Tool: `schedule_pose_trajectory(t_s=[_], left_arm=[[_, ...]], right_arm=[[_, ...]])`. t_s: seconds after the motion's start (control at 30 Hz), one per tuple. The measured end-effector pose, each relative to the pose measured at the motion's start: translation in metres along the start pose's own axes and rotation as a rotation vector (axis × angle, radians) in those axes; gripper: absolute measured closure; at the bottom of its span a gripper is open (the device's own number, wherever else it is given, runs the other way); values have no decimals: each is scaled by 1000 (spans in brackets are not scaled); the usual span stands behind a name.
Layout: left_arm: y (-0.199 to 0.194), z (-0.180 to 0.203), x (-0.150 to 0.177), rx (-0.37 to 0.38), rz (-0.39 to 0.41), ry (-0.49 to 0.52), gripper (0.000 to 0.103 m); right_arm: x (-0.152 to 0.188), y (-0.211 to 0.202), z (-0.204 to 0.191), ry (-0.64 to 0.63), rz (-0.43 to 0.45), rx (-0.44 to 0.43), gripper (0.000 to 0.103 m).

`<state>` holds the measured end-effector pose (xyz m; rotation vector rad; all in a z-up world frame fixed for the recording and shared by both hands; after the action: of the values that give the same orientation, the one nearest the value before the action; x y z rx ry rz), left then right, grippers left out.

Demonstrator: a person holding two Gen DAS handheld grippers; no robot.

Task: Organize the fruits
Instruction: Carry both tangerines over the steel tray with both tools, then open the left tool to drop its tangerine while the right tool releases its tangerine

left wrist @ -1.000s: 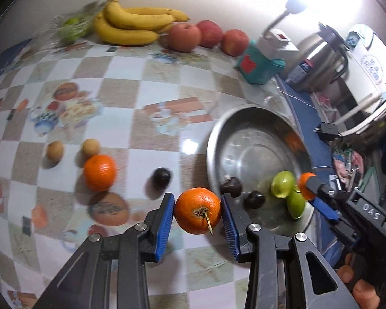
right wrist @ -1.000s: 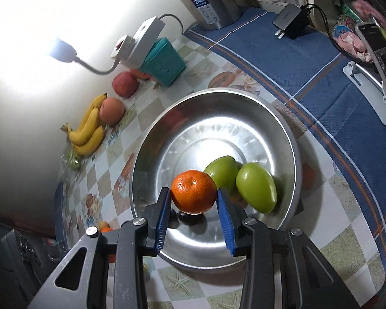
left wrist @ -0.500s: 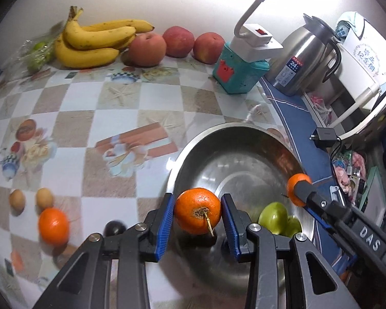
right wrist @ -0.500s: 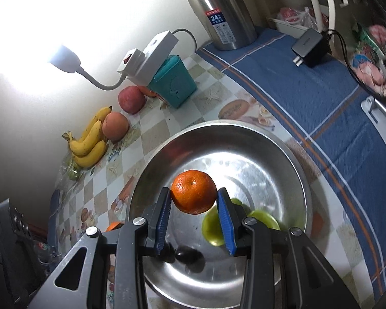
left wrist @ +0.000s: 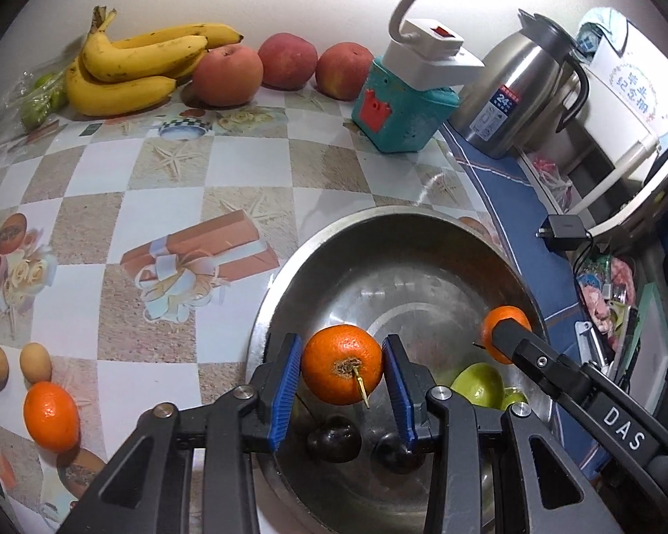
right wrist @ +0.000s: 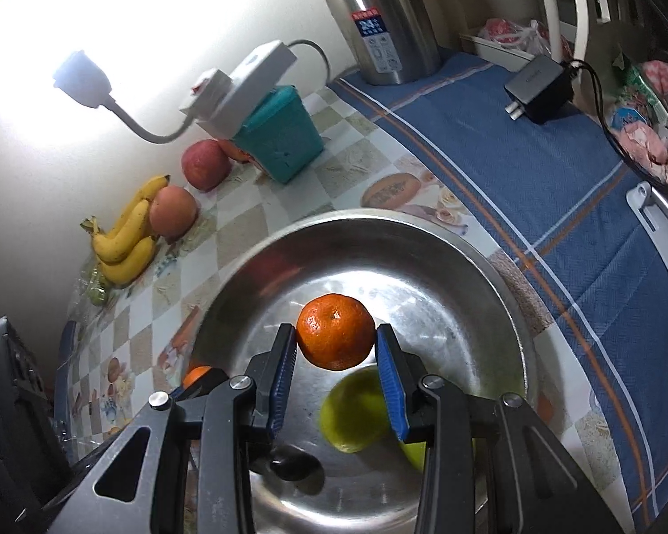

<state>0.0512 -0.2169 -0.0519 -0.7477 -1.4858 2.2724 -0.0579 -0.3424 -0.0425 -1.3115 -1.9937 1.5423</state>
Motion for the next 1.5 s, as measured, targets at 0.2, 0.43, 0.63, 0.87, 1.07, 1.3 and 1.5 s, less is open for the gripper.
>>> schedule_pose_trajectory(t_s=[0.2,0.43,0.63,0.87,1.07,1.3,1.5], left_arm=[[3,0,1,-11,-5,11,63],[5,3,2,-14,-12,19,62],[2,6,0,-11,-9,19,52],[-17,11,-4,11,20,29,48],[-40,9,-6,-36,49,29,43],[-53,-8,1,-169,43,21,38],[-62,-24,8,-251,42,-6,33]], right_arm=[[2,7,1,0,-15,19,65],[3,8,1,6,-24,22,64],[3,7,1,9,-30,47,64],[1,-5,-5,-1,-12,45,64],[1,-27,-17,-33,17,38,64],[7,-35,-25,-59,-21,68,64],[19,-30,-25,-63,-78,100,64]])
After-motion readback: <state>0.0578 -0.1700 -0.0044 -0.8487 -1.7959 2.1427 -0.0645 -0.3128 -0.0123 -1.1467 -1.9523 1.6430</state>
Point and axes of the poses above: each gripper's, at about its wrist camera, not at the fingertips, and y roughly the way its jaws point, z to its right, x to its underside, the point moved 3 cm from there along y, roughly the way its jaws point, and after that the axes turned 12 degrees about -z, right-handed, at the moved point
